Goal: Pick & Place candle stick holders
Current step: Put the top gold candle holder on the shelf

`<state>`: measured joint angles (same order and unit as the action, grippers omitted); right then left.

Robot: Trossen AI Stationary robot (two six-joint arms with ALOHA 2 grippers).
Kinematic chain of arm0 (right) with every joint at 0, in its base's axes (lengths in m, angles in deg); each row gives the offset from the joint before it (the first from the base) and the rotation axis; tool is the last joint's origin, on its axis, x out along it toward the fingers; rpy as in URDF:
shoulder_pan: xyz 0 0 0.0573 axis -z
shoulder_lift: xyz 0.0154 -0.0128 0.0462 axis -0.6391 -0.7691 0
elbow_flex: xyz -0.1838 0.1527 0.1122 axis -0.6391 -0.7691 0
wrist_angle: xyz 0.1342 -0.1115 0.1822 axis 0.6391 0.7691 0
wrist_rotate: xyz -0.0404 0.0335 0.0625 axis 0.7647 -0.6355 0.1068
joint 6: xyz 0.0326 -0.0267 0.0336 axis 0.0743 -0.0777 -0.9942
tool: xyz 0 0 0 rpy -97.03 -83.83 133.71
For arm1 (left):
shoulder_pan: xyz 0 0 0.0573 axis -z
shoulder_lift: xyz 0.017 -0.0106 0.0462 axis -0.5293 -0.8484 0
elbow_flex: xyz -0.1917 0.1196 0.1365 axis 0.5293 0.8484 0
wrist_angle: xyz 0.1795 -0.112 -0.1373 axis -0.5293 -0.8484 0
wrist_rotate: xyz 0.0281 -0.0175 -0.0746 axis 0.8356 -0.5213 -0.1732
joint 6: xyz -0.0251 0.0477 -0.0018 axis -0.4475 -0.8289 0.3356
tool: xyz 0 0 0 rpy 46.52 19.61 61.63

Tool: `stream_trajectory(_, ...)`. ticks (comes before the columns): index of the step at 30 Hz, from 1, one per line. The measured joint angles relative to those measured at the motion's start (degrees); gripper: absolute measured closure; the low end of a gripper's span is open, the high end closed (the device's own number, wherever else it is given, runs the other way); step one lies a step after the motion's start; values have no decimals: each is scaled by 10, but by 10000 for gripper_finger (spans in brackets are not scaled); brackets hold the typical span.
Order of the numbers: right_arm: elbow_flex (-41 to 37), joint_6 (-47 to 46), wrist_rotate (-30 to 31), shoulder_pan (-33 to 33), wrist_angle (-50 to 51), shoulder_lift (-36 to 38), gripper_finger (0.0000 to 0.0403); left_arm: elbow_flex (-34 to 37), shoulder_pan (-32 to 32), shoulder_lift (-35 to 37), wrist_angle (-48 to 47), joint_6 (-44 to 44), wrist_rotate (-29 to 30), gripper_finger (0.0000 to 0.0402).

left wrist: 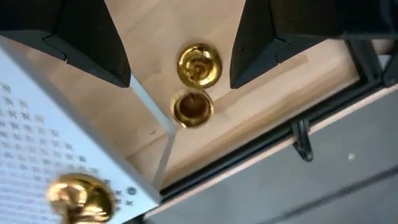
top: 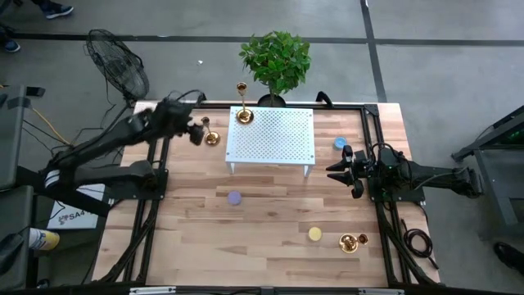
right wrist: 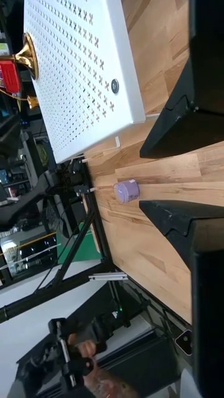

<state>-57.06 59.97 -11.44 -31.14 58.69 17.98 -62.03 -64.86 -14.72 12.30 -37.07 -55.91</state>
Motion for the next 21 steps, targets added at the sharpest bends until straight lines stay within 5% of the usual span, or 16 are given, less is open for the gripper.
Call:
stream_trajectory(12, 0, 0, 0, 0, 0, 0, 289, 195, 116, 307, 33, 79, 144, 131)
stream_trajectory(21, 0, 0, 0, 0, 0, 0, 289, 303, 160, 359, 132, 61, 194, 131)
